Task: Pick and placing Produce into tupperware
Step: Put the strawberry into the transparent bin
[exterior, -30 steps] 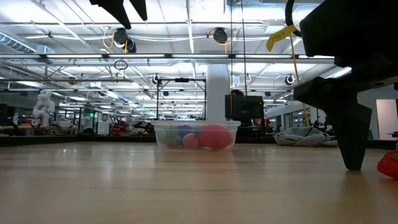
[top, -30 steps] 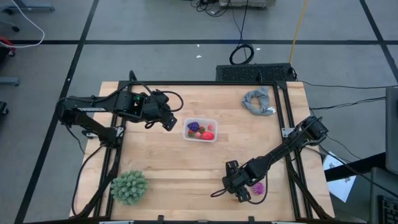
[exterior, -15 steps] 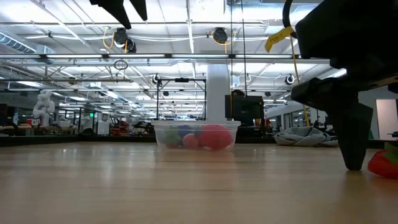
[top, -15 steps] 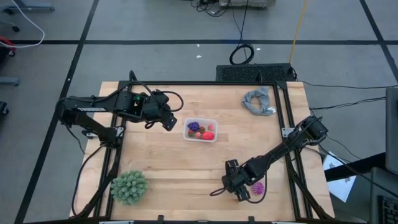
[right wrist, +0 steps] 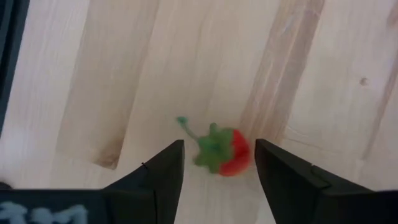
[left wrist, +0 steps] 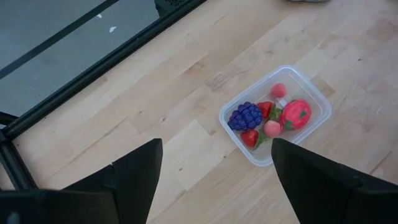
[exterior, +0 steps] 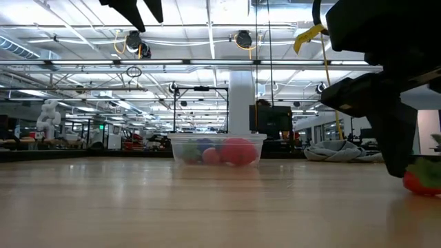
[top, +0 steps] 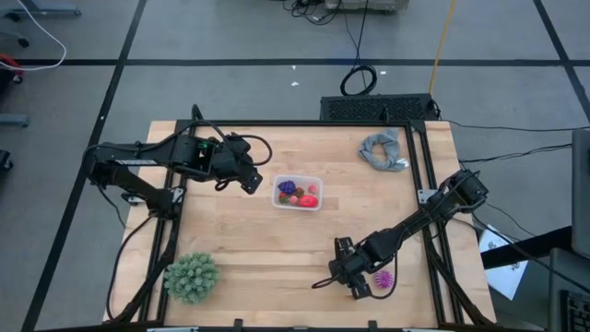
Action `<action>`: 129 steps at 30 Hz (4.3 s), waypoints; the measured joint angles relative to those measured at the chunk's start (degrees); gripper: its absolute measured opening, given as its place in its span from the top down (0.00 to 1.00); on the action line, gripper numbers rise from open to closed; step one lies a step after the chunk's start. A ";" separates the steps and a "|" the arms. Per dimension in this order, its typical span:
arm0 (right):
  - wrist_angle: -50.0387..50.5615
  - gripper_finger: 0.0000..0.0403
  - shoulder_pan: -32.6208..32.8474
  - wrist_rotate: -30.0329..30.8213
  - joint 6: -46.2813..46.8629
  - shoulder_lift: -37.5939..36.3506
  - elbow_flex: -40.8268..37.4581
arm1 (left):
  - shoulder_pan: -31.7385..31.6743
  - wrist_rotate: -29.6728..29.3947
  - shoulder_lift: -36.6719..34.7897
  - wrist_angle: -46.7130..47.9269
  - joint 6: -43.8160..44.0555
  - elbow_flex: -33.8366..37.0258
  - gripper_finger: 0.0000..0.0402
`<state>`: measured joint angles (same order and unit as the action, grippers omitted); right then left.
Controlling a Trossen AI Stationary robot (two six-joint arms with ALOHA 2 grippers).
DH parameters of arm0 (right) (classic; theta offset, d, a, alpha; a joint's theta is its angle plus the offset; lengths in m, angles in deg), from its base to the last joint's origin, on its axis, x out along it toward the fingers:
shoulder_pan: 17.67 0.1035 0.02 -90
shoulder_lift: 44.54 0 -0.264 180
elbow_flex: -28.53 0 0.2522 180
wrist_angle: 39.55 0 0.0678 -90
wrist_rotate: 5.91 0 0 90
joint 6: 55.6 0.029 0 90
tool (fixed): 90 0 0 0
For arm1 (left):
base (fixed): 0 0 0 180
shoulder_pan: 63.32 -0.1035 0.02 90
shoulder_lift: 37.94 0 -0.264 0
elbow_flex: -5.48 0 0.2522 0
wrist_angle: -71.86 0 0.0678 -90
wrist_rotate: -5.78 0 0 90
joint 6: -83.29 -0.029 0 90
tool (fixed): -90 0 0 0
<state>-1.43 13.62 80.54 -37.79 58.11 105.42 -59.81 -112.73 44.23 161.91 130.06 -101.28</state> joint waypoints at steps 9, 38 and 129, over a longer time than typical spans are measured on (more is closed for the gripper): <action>0.05 0.55 -0.07 0.04 -0.49 -0.09 0.02 | 0.00 0.04 0.00 0.00 0.00 0.00 0.23; -2.11 0.55 -0.07 0.22 1.19 -0.24 -3.04 | 0.00 0.07 0.00 -0.02 0.26 0.00 0.23; 22.71 0.75 -24.91 3.82 -29.97 -0.17 28.18 | 0.00 0.07 0.00 -0.02 -1.35 0.02 0.23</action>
<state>21.28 -11.29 84.36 -67.77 57.94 133.60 -59.81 -112.67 44.23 161.89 128.70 -101.25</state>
